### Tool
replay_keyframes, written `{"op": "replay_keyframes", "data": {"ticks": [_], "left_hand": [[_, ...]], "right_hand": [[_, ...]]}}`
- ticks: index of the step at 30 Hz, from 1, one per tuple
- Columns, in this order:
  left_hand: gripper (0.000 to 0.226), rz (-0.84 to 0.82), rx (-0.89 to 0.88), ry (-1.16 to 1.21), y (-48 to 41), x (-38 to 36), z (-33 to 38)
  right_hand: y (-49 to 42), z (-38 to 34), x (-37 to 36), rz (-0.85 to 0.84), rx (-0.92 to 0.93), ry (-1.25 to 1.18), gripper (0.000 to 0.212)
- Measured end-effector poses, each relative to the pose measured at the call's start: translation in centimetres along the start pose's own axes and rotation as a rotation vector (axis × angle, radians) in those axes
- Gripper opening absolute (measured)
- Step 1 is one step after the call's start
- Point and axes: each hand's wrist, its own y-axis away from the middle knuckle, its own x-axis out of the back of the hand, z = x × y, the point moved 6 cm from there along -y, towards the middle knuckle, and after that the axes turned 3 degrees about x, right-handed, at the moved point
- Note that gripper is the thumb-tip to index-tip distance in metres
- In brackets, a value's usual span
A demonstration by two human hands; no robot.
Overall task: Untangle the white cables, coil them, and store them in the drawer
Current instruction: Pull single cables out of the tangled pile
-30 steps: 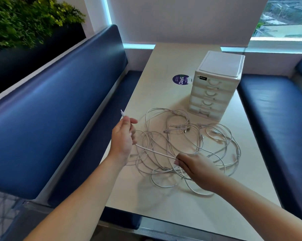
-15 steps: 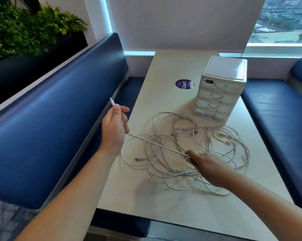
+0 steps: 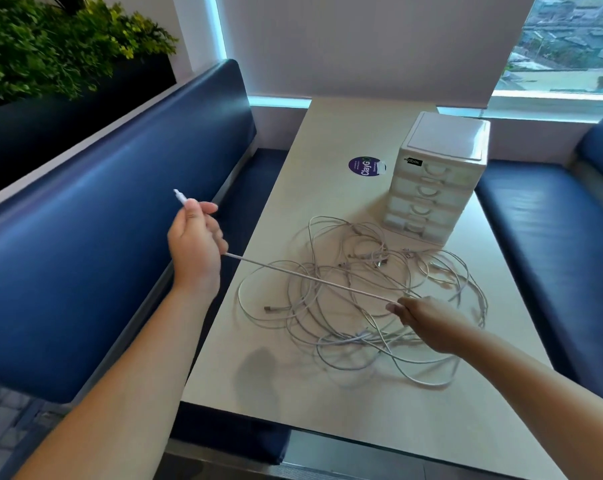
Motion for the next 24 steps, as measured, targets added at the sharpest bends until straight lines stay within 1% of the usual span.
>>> {"op": "replay_keyframes", "data": {"ticks": [1,3,5,6,7,8,12,14,16,19,22,24], "left_hand": [[0.036,0.035,0.015,0.038,-0.2,0.3,0.2],[0.036,0.053,0.009,0.048,0.1,0.2,0.3],[0.037,0.043,-0.021,0.021,0.6,-0.3,0.4],[0.037,0.044,-0.033,0.01,0.9,-0.6,0.4],[0.037,0.048,-0.04,0.002,1.1,-0.8,0.5],[0.037,0.052,-0.046,-0.004,1.3,-0.8,0.7],[0.038,0.052,-0.081,-0.048,2.1,-1.3,1.1],[0.038,0.055,-0.107,-0.061,2.8,-1.8,1.2],[0.036,0.076,-0.123,-0.038,3.3,-2.1,1.3],[0.031,0.105,-0.11,0.027,3.8,-2.0,1.2],[0.025,0.066,-0.092,-0.01,4.0,-2.0,0.9],[0.021,0.036,-0.088,-0.053,4.2,-2.1,0.5]], "right_hand": [[0.3,0.8,-0.1,-0.01,-0.029,0.001,0.058],[0.9,2.0,-0.1,-0.001,-0.05,0.018,0.067],[1.0,2.3,-0.3,0.001,-0.032,0.008,0.088],[0.9,2.5,-0.5,-0.003,-0.022,-0.007,0.096],[0.9,2.6,-0.5,-0.009,-0.007,-0.026,0.098],[0.9,2.5,-0.5,-0.02,-0.003,-0.048,0.094],[1.0,2.4,0.0,-0.054,0.001,-0.113,0.062],[0.8,2.0,0.4,-0.045,-0.003,-0.165,0.053],[0.5,2.1,1.0,-0.009,-0.04,-0.211,0.053],[0.1,3.5,1.3,0.021,-0.123,-0.23,0.059],[0.2,4.5,0.8,-0.035,-0.13,-0.13,0.06],[0.1,4.6,0.5,-0.062,-0.123,-0.109,0.059]]}}
